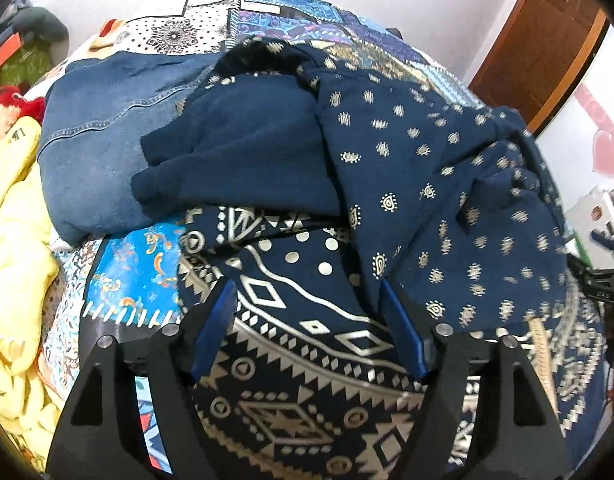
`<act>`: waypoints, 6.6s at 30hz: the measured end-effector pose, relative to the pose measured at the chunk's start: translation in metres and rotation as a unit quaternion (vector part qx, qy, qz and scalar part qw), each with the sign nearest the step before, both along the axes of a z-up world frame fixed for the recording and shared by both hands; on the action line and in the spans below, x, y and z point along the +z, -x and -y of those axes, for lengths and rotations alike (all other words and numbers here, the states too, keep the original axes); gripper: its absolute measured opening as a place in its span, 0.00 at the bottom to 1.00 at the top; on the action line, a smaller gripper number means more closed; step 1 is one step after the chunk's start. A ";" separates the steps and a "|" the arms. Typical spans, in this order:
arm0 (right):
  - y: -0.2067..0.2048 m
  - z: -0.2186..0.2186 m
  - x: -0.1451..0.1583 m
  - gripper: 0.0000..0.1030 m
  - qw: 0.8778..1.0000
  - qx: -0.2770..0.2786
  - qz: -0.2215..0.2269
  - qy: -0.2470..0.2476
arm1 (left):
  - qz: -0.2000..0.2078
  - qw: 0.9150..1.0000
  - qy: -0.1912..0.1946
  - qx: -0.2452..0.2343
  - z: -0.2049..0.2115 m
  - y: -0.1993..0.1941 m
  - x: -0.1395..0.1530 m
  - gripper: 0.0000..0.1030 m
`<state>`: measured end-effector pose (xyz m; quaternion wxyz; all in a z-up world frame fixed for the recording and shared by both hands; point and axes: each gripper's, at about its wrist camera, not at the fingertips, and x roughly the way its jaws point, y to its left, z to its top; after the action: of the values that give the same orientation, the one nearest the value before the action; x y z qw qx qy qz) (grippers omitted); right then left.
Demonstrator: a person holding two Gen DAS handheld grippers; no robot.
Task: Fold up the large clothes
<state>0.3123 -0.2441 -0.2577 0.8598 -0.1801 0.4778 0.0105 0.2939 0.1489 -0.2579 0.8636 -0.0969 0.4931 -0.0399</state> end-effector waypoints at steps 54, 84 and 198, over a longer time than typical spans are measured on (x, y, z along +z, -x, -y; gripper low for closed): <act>-0.199 -0.174 0.097 0.15 0.956 0.154 0.058 -0.244 | 0.178 0.978 -0.008 0.107 -0.107 -0.124 0.126 0.17; -0.204 -0.133 0.034 0.95 0.992 0.063 0.006 -0.108 | 0.019 0.985 -0.111 0.134 -0.146 -0.128 0.019 0.69; -0.231 -0.109 0.077 0.10 0.971 0.080 0.061 -0.215 | 0.102 0.980 -0.114 0.126 -0.109 -0.160 0.095 0.75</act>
<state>0.5432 -0.1355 -0.1810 0.9023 -0.0288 0.3947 0.1708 0.4541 0.2581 -0.1632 0.9127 -0.0546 0.3879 0.1161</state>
